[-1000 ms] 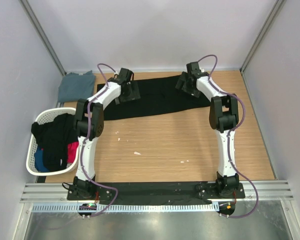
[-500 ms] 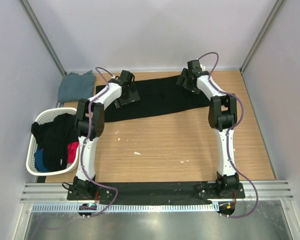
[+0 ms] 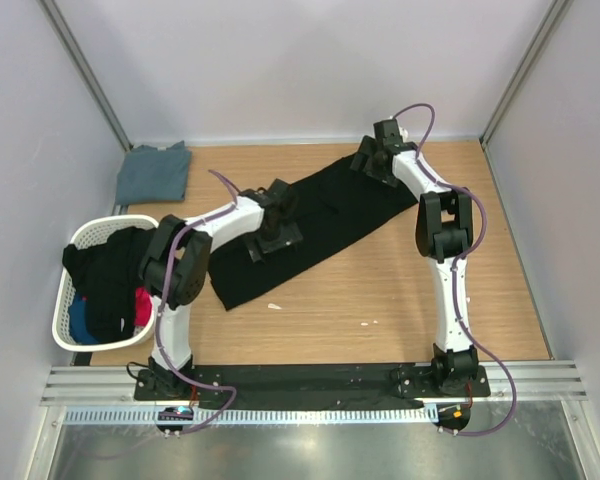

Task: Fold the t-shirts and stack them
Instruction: Fold the tshirt

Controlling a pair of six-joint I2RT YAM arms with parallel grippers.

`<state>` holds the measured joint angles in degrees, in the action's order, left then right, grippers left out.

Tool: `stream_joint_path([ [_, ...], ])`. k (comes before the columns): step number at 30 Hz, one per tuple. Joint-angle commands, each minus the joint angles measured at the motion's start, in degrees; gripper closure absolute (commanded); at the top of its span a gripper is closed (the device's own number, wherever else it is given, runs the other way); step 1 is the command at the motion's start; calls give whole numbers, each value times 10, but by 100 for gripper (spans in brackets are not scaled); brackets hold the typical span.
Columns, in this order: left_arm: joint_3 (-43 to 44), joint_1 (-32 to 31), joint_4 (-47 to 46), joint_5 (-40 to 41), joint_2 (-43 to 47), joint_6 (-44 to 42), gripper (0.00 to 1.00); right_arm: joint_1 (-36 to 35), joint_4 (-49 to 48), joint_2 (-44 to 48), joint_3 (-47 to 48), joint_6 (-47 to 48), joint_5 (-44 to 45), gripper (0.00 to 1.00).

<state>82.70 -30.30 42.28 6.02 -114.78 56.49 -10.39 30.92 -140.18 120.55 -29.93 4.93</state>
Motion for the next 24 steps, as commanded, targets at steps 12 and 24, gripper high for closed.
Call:
stream_joint_path([
  [12,-12,-217,44,-45,-18,173,5,-41,-20,-48,17,21,-65,0],
  [24,84,-279,34,-132,-101,53,5,-112,-57,-67,52,40,-74,0],
])
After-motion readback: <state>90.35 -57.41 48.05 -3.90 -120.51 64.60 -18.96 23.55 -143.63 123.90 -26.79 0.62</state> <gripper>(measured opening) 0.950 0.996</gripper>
